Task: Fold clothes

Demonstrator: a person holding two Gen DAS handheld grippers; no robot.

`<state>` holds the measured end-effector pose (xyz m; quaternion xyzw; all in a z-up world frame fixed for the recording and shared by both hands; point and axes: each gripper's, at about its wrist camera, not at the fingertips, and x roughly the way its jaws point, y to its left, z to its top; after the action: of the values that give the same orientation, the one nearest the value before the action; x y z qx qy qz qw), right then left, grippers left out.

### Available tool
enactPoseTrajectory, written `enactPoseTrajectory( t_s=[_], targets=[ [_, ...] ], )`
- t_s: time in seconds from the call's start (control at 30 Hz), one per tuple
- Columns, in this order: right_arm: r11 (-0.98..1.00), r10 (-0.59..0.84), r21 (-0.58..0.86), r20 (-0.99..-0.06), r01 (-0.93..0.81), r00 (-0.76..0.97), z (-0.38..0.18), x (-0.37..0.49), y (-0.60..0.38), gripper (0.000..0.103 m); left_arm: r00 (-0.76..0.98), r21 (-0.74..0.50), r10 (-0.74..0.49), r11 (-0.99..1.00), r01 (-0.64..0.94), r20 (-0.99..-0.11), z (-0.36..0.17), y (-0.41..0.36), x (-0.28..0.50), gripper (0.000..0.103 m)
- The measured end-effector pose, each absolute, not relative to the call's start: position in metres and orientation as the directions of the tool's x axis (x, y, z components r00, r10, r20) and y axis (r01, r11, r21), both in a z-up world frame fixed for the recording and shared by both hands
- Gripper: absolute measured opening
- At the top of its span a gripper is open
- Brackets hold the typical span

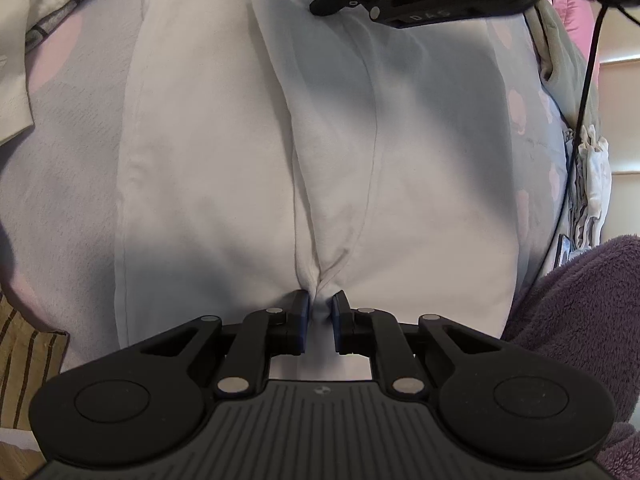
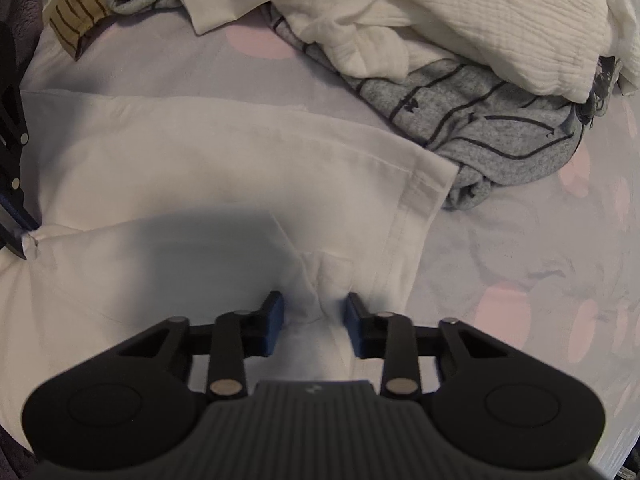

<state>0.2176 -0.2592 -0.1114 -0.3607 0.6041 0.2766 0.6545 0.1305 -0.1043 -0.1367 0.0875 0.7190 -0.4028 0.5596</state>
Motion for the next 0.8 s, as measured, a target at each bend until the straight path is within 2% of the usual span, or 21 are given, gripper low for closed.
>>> enactPoseTrajectory(
  t_s=[0.1, 0.17, 0.47, 0.67, 0.8],
  targets=[
    [0.567, -0.073, -0.185, -0.982, -0.803, 0.175, -0.111, 0.208, -0.257, 0.016, -0.343, -0.485, -0.344, 0.658, 0.575, -0.874, -0.132, -0.099, 0.128, 0.008],
    [0.588, -0.061, -0.198, -0.978, -0.784, 0.201, -0.106, 0.201, -0.261, 0.014, -0.334, -0.495, -0.365, 0.655, 0.571, -0.869, -0.127, -0.093, 0.126, 0.006],
    [0.671, -0.005, -0.246, -0.945, -0.699, 0.328, -0.061, 0.165, -0.281, 0.013, -0.283, -0.548, -0.478, 0.619, 0.563, -0.831, -0.083, -0.068, 0.12, 0.004],
    [0.697, 0.028, -0.276, -0.911, -0.662, 0.41, -0.033, 0.17, -0.275, 0.013, -0.219, -0.519, -0.488, 0.649, 0.557, -0.845, -0.06, -0.042, 0.136, 0.004],
    [0.715, 0.016, -0.3, -0.896, -0.631, 0.444, -0.031, 0.188, -0.267, 0.013, -0.174, -0.487, -0.473, 0.695, 0.53, -0.864, -0.065, -0.038, 0.151, 0.005]
  ],
)
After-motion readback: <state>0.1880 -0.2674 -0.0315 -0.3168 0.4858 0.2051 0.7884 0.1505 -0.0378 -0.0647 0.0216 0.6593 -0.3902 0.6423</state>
